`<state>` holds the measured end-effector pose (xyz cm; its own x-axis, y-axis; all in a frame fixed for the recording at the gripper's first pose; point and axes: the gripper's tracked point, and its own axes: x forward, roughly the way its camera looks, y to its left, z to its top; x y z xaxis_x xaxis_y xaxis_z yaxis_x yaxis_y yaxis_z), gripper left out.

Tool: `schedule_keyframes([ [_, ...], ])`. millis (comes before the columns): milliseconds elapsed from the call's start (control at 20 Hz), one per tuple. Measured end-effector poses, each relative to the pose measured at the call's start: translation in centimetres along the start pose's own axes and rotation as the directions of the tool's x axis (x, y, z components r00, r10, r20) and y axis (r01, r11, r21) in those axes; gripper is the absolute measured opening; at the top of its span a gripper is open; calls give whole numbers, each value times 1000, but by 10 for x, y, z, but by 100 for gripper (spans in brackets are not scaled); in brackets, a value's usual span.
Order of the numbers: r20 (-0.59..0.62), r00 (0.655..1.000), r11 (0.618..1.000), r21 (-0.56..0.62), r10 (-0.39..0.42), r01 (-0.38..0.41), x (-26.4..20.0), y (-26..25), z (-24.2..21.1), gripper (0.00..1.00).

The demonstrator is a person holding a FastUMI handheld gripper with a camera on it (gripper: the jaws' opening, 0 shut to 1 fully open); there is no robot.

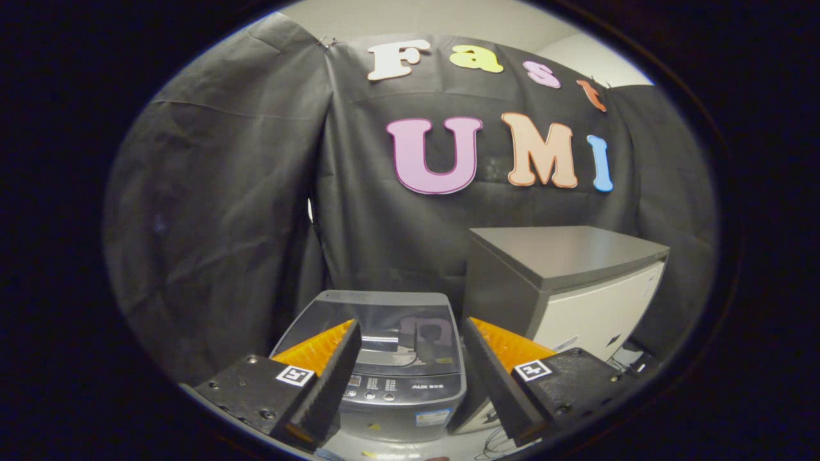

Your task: Put the clothes into the washing machine and then close the washing machine lid.

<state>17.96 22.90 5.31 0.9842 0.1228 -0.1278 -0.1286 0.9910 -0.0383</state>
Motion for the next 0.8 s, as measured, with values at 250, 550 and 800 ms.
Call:
schedule_keyframes([
  [250, 92, 996, 999, -36, 5, -2, -47, -23, 34, 98],
  [550, 180, 984, 1000, 4, 18, -20, -91, -46, 69, 97],
  [800, 230, 973, 999, 23, 19, -25, -121, -73, 81, 97],
])
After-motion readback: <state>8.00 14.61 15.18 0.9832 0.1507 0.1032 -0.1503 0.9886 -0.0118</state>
